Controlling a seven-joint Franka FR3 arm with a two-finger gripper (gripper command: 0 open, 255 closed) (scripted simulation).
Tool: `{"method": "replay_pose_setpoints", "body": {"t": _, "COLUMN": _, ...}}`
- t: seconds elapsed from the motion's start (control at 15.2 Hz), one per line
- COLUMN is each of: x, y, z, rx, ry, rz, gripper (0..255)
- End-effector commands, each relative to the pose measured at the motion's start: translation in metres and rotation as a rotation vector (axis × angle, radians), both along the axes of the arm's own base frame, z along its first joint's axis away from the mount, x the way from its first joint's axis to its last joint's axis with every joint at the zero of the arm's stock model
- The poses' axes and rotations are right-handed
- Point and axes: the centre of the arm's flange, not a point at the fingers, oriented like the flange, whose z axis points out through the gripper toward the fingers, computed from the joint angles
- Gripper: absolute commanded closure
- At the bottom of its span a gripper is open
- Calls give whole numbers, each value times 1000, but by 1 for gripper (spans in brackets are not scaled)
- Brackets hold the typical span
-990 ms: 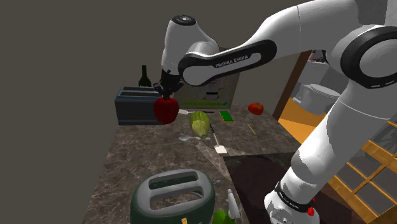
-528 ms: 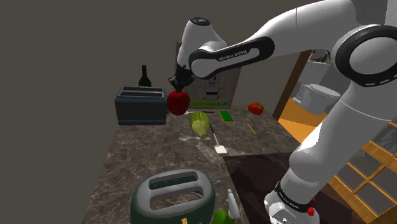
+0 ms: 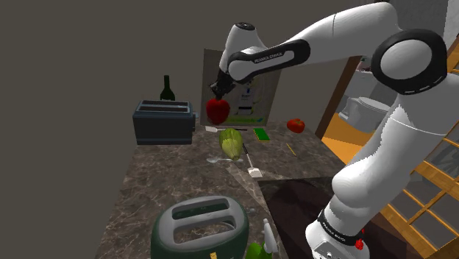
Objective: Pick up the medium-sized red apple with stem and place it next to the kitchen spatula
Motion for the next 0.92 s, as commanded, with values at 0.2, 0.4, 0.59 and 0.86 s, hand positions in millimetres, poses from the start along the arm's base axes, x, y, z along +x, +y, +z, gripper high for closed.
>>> {"method": "replay_pose_setpoints", "body": {"t": 0.2, "x": 18, "y": -63, "z": 3, "rx": -1, "ry": 0, "rz": 1, "gripper": 255}}
{"method": "replay_pose_setpoints", "body": {"t": 0.4, "x": 28, "y": -101, "z": 3, "rx": -1, "ry": 0, "rz": 1, "gripper": 255}}
{"method": "replay_pose_setpoints", "body": {"t": 0.59, "x": 39, "y": -140, "z": 3, "rx": -1, "ry": 0, "rz": 1, "gripper": 255}}
{"method": "replay_pose_setpoints", "body": {"t": 0.86, "x": 53, "y": -190, "z": 3, "rx": -1, "ry": 0, "rz": 1, "gripper": 255}}
